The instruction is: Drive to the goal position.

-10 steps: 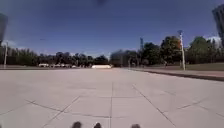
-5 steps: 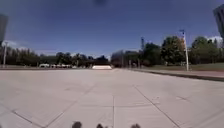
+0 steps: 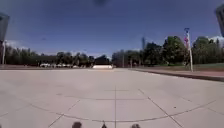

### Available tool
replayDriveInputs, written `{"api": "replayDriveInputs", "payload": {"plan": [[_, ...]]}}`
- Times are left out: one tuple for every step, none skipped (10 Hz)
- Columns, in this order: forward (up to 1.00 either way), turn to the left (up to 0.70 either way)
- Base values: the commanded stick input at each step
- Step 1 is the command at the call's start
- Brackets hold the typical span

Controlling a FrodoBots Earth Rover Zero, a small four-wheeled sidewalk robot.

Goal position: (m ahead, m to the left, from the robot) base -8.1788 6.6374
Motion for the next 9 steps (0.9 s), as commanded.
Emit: {"api": "replayDriveInputs", "payload": {"plan": [[0.85, 0.04], [0.85, 0.04], [0.85, 0.04], [0.85, 0.04], [0.85, 0.04], [0.85, 0.04], [0.85, 0.04], [0.85, 0.04], [0.85, 0.04]]}}
